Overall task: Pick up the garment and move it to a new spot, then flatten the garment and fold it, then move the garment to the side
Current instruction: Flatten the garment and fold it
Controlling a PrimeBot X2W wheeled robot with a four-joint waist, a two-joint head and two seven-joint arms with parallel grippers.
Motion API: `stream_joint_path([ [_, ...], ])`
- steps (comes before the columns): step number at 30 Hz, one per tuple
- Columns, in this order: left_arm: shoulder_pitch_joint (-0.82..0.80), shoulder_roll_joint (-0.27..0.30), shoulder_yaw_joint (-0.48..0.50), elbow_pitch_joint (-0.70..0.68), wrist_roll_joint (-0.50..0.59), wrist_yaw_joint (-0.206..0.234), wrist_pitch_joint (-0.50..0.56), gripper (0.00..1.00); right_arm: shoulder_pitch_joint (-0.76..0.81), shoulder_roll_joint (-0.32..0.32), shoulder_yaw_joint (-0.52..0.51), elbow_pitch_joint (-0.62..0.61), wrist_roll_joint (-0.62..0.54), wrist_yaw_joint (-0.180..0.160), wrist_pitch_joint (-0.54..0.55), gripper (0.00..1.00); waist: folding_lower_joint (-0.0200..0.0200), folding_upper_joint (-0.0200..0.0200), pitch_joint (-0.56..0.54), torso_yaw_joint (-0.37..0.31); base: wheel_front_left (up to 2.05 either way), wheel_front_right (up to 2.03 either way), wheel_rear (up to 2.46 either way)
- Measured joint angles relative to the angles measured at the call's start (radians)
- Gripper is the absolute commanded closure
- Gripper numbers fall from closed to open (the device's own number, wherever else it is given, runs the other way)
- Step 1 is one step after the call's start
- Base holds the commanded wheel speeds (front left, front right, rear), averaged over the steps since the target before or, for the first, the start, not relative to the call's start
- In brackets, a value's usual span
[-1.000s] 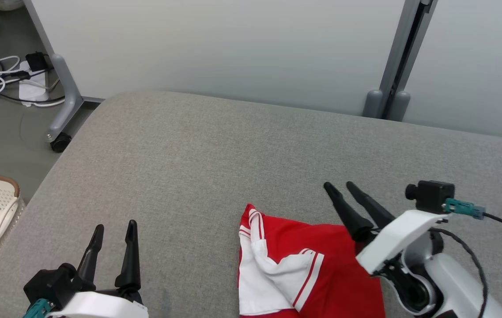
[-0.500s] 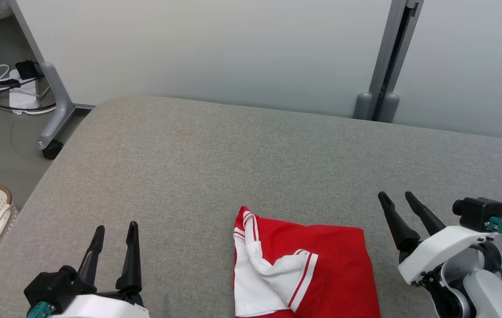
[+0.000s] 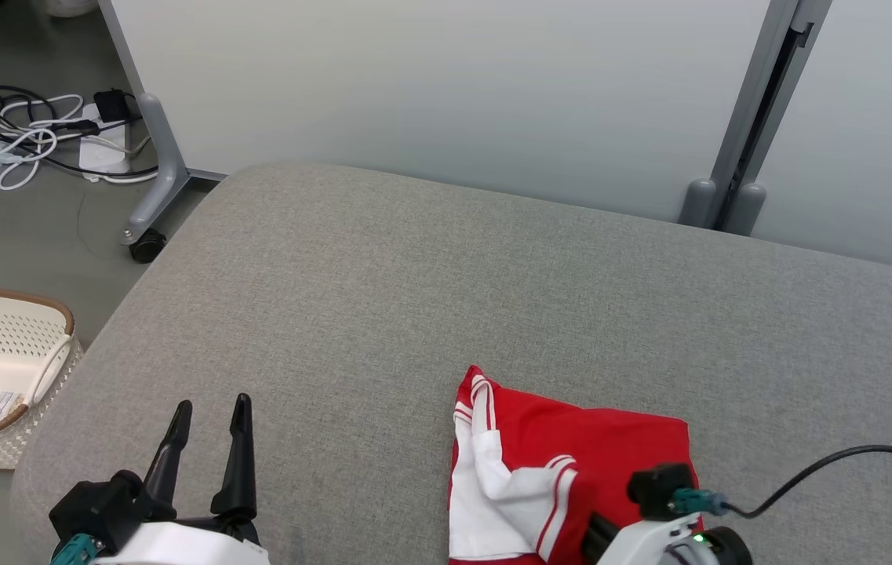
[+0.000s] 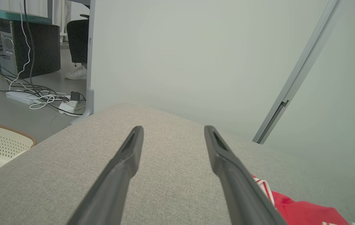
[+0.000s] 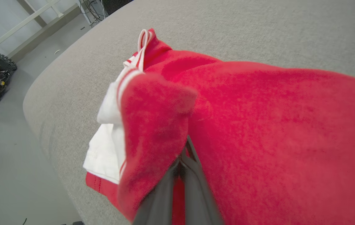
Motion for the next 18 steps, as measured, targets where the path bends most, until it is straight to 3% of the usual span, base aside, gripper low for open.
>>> stream_joint_path([
  [8, 0.0, -0.002, -0.004, 0.0, -0.001, 0.002, 0.0, 0.0, -0.02, 0.016, 0.279, -0.053, 0.095, 0.0, -0.021, 1.0, 0.0, 0.0, -0.002, -0.014, 0.0, 0.0, 0.0],
  [13, 0.0, 0.0, 0.004, -0.003, -0.001, 0.005, 0.0, 0.0, -0.073, -0.001, 0.323, -0.112, 0.156, 0.0, -0.093, 1.0, 0.0, 0.0, -0.001, -0.042, 0.0, 0.0, 0.0],
  [15, 0.0, 0.0, 0.007, -0.005, -0.001, 0.006, -0.001, 0.0, -0.094, -0.031, 0.301, -0.136, 0.164, 0.0, -0.132, 0.42, 0.0, 0.0, -0.003, -0.057, 0.0, 0.0, 0.0],
  [16, 0.001, 0.0, 0.008, -0.007, -0.001, 0.006, -0.001, 0.0, -0.102, -0.046, 0.286, -0.146, 0.164, 0.0, -0.15, 0.42, 0.0, 0.0, -0.004, -0.065, 0.0, 0.0, 0.0],
  [17, 0.001, 0.001, 0.01, -0.009, -0.001, 0.006, -0.001, 0.0, -0.107, -0.061, 0.267, -0.159, 0.165, 0.0, -0.167, 0.05, 0.0, 0.0, -0.004, -0.073, 0.0, 0.0, 0.0],
  [18, 0.001, 0.002, 0.013, -0.01, -0.001, 0.006, -0.001, 0.0, -0.114, -0.077, 0.244, -0.172, 0.165, 0.0, -0.183, 0.0, 0.0, 0.0, -0.005, -0.082, 0.0, 0.0, 0.0],
])
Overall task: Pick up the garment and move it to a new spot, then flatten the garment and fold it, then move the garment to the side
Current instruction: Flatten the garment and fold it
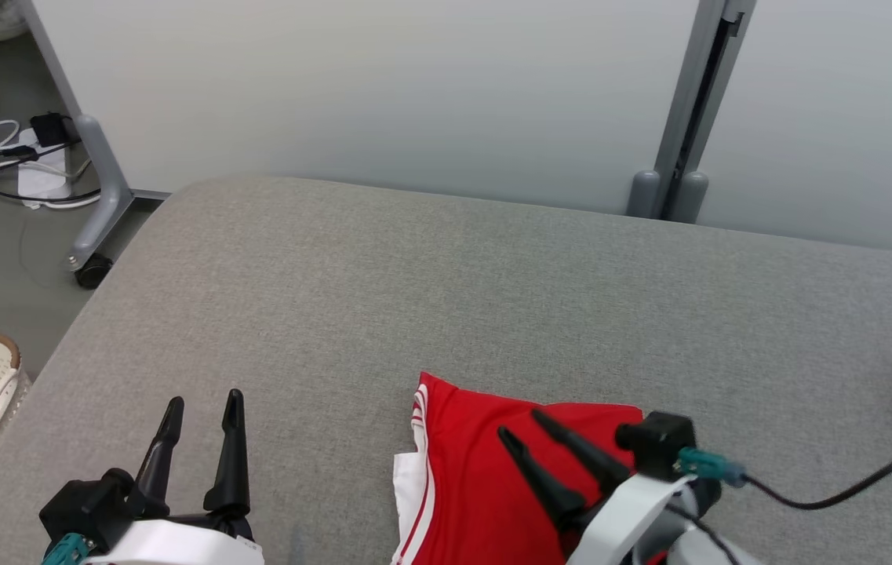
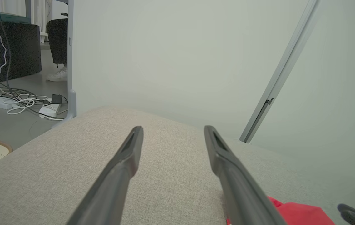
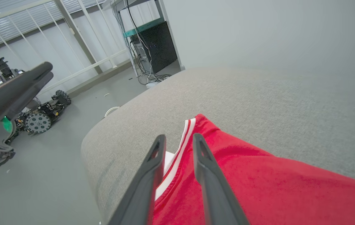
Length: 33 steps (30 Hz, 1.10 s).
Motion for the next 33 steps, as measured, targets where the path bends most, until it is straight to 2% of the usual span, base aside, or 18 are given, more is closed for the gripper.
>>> stream_joint_path([
  [6, 0.001, 0.003, 0.013, -0.018, 0.006, 0.002, 0.0, 0.0, -0.022, -0.085, -0.169, -0.08, -0.055, 0.0, -0.057, 0.0, 0.0, 0.0, -0.001, -0.054, 0.0, 0.0, 0.0],
  [11, 0.005, 0.006, 0.037, -0.034, 0.014, 0.006, -0.002, 0.0, -0.012, -0.107, -0.312, -0.14, -0.111, 0.0, -0.069, 0.0, 0.0, 0.0, 0.001, -0.105, 0.0, 0.0, 0.0],
  [21, 0.005, 0.003, 0.075, -0.054, 0.062, 0.001, -0.002, 0.0, 0.102, -0.083, -0.5, -0.219, -0.206, 0.0, -0.088, 0.0, 0.0, 0.0, 0.019, -0.196, 0.0, 0.0, 0.0],
  [25, 0.012, -0.003, 0.092, -0.052, 0.085, -0.007, -0.002, 0.0, 0.168, -0.062, -0.533, -0.222, -0.236, 0.0, -0.09, 0.0, 0.0, 0.0, 0.022, -0.208, 0.0, 0.0, 0.0],
  [33, 0.03, -0.028, 0.119, -0.051, 0.122, -0.025, -0.002, 0.0, 0.206, -0.045, -0.588, -0.211, -0.292, 0.0, -0.093, 0.0, 0.0, 0.0, 0.023, -0.214, 0.0, 0.0, 0.0],
])
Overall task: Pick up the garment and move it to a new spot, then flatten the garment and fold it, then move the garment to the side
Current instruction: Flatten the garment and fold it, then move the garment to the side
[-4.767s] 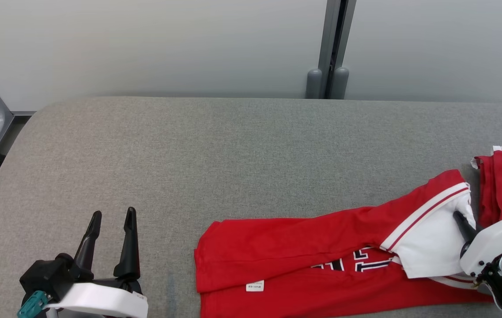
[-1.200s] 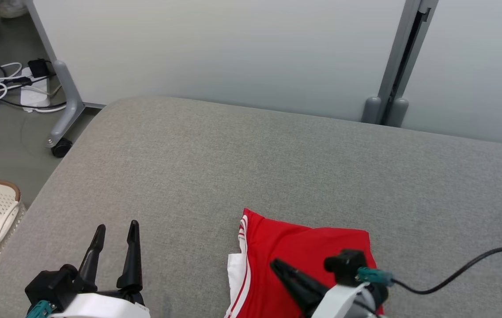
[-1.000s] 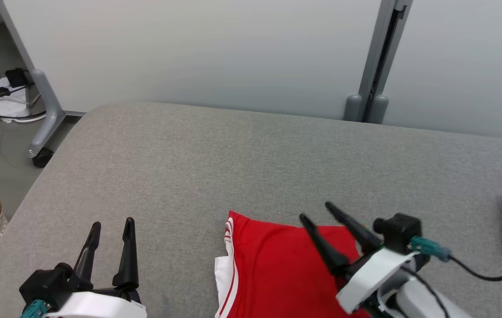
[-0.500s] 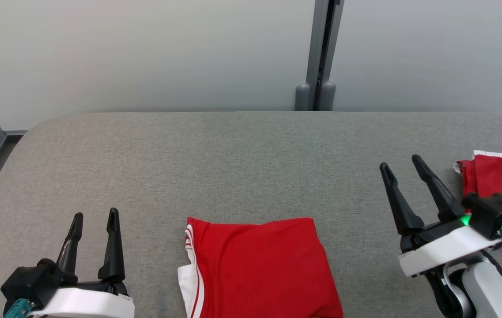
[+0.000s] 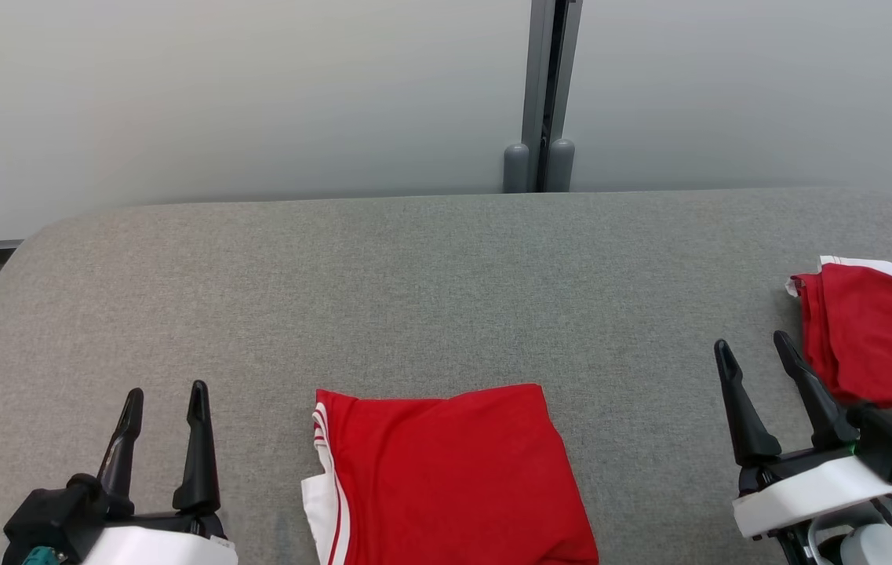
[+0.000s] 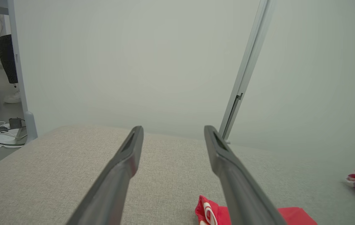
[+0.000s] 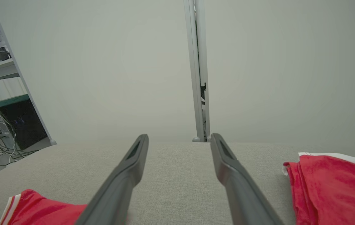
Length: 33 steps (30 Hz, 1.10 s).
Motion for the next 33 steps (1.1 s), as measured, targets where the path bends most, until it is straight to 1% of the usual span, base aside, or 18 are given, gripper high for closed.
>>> stream_joint_path([
  [11, 0.012, -0.034, 0.023, 0.009, 0.04, -0.032, 0.0, 0.0, 0.003, 0.021, -0.041, 0.032, -0.045, 0.0, -0.001, 0.0, 0.0, 0.0, -0.002, -0.004, 0.0, 0.0, 0.0],
  [23, 0.013, -0.054, 0.038, 0.024, 0.065, -0.052, 0.0, 0.0, 0.002, 0.031, -0.04, 0.045, -0.054, 0.0, -0.001, 0.0, 0.0, 0.0, -0.002, 0.004, 0.0, 0.0, 0.0],
  [26, 0.013, -0.058, 0.041, 0.028, 0.066, -0.053, 0.0, 0.0, -0.01, 0.033, -0.015, 0.049, -0.048, 0.0, 0.001, 0.0, 0.0, 0.0, 0.0, 0.008, 0.0, 0.0, 0.0],
  [28, 0.011, -0.063, 0.041, 0.033, 0.069, -0.06, 0.0, 0.0, -0.047, 0.031, 0.046, 0.06, -0.015, 0.0, 0.047, 0.0, 0.0, 0.0, 0.003, 0.014, 0.0, 0.0, 0.0],
  [31, 0.007, -0.068, 0.037, 0.044, 0.073, -0.066, 0.0, 0.0, -0.095, 0.029, 0.094, 0.091, 0.026, 0.0, 0.118, 0.0, 0.0, 0.0, 0.003, 0.027, 0.0, 0.0, 0.0],
  [32, 0.007, -0.068, 0.037, 0.044, 0.073, -0.066, 0.0, 0.0, -0.095, 0.029, 0.094, 0.091, 0.026, 0.0, 0.118, 0.0, 0.0, 0.0, 0.003, 0.027, 0.0, 0.0, 0.0],
  [33, 0.006, -0.069, 0.036, 0.047, 0.073, -0.069, 0.0, 0.0, -0.106, 0.025, 0.11, 0.105, 0.032, 0.0, 0.144, 0.0, 0.0, -0.0001, 0.002, 0.033, 0.0, 0.0, 0.0],
])
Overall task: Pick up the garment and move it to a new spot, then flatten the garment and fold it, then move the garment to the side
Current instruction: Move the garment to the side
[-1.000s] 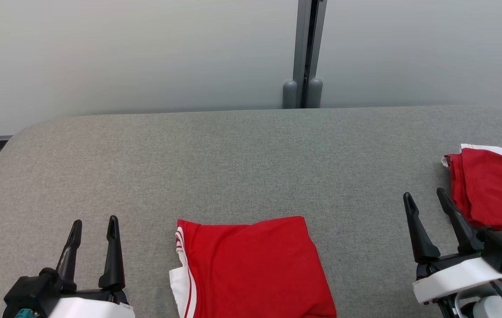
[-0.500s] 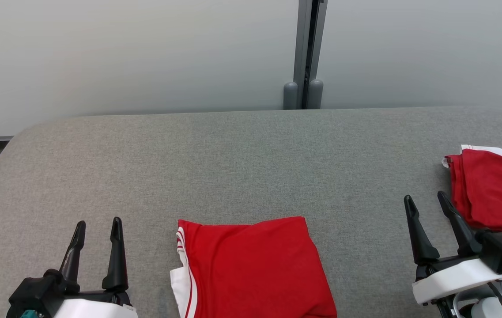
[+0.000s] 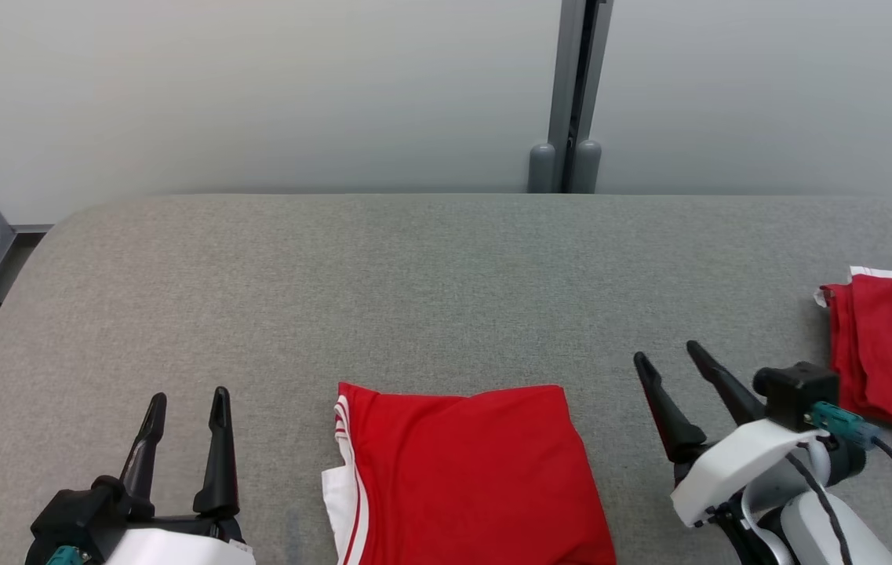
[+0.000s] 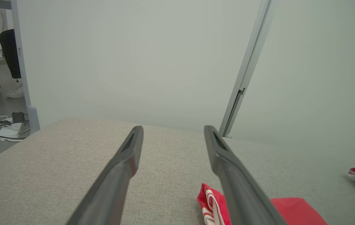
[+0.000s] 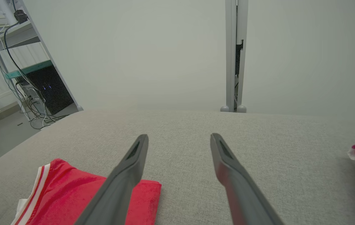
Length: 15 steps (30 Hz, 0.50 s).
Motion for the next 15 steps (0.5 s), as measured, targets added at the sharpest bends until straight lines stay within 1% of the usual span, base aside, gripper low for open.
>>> stream_joint_path([
  [1, -0.007, -0.003, -0.002, 0.004, 0.0, -0.001, 0.0, 0.0, -0.022, -0.001, 0.027, 0.033, 0.021, 0.0, 0.059, 0.0, 0.0, 0.0, 0.0, 0.014, 0.0, 0.0, 0.0],
  [5, -0.012, -0.009, -0.005, 0.013, 0.0, -0.007, 0.0, 0.0, -0.05, 0.001, 0.091, 0.098, 0.075, 0.0, 0.177, 0.0, 0.0, 0.0, 0.004, 0.05, 0.0, 0.0, 0.0],
  [8, -0.015, -0.011, -0.008, 0.023, -0.001, -0.013, 0.0, 0.0, -0.063, 0.001, 0.108, 0.159, 0.113, 0.0, 0.238, 0.0, 0.0, 0.0, 0.01, 0.08, 0.0, 0.0, 0.0],
  [15, -0.029, -0.022, -0.013, 0.036, -0.003, -0.023, 0.0, 0.0, -0.077, 0.008, 0.115, 0.298, 0.168, 0.0, 0.328, 0.0, 0.0, 0.0, 0.028, 0.148, 0.0, 0.0, 0.0],
])
